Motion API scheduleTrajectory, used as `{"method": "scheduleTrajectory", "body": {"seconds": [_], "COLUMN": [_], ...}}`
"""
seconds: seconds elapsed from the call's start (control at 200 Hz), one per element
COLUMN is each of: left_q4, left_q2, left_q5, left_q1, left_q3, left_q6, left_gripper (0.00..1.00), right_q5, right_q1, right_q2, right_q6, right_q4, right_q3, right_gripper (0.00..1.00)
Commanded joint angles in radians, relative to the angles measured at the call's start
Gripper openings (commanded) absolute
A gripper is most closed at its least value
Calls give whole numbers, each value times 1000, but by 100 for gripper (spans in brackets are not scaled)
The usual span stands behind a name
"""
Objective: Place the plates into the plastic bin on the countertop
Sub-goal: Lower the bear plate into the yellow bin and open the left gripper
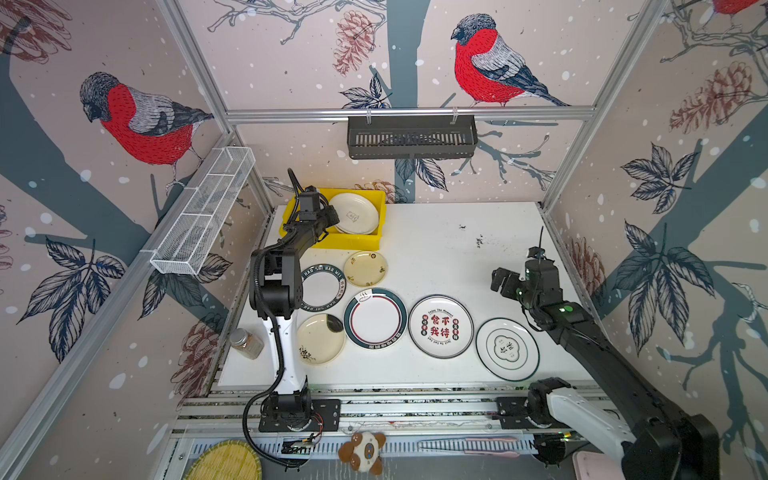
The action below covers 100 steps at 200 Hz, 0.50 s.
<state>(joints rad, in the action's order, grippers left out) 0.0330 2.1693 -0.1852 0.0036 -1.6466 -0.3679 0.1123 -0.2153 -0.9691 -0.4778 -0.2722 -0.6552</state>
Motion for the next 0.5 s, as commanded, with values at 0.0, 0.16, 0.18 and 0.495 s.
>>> {"method": "scheduleTrajectory", "body": {"seconds": [0.0, 0.16, 0.18, 0.495], "left_q4": [-6, -18, -18, -23], "left_q2": [4, 4, 2, -45], "left_q5": [-19, -22, -21, -5], "left_q1": [2, 2, 2, -3], "left_q3": [-14, -33, -33, -21], "left_q6": [6, 28, 31, 63], "left_gripper": [33, 60, 63, 98], "right_q5": [4, -79, -89, -133], "right_q1": [2, 3, 2, 1], "right_q2": [-9, -20, -22, -36], "right_q6": [-32, -51, -51, -72], "right_q4": [-68, -117, -123, -182], "right_q3": [-23, -55, -61, -72], "right_gripper": [100, 99, 100, 99]}}
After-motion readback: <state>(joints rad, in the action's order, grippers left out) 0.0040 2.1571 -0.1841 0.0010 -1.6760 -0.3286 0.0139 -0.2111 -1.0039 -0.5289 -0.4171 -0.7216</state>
